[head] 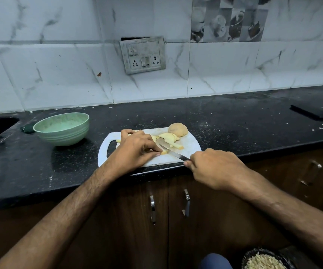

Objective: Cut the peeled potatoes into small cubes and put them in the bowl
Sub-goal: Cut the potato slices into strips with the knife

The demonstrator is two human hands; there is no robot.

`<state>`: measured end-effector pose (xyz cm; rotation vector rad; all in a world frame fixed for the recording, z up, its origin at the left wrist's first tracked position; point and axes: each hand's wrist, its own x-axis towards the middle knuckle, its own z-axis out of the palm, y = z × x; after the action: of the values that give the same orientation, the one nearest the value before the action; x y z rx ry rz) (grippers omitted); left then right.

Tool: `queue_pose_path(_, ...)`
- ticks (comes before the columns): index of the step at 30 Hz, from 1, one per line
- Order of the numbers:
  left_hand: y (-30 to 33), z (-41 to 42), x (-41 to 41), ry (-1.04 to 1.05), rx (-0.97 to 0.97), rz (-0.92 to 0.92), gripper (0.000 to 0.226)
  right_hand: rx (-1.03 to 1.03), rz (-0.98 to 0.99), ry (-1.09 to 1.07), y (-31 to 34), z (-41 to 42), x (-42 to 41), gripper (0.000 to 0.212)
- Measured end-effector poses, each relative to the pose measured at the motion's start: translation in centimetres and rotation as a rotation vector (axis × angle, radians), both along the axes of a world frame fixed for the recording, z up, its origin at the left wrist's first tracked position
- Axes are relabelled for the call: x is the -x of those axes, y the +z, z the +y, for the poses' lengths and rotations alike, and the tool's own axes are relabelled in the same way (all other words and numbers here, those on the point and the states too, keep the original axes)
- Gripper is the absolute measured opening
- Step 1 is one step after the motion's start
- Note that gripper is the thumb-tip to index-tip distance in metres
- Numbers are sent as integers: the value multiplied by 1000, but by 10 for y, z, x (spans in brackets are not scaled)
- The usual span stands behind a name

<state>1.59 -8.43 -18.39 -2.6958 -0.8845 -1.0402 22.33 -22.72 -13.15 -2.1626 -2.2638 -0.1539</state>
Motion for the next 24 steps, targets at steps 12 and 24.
queue_pose_path(12,0,-4,3,9,54,-15,10,-14,30,-36,-6,14,11,40)
queue_pose_path(24,6,-10,5,-42,249,-139,31,5,10,-12,-3,-4,14,39)
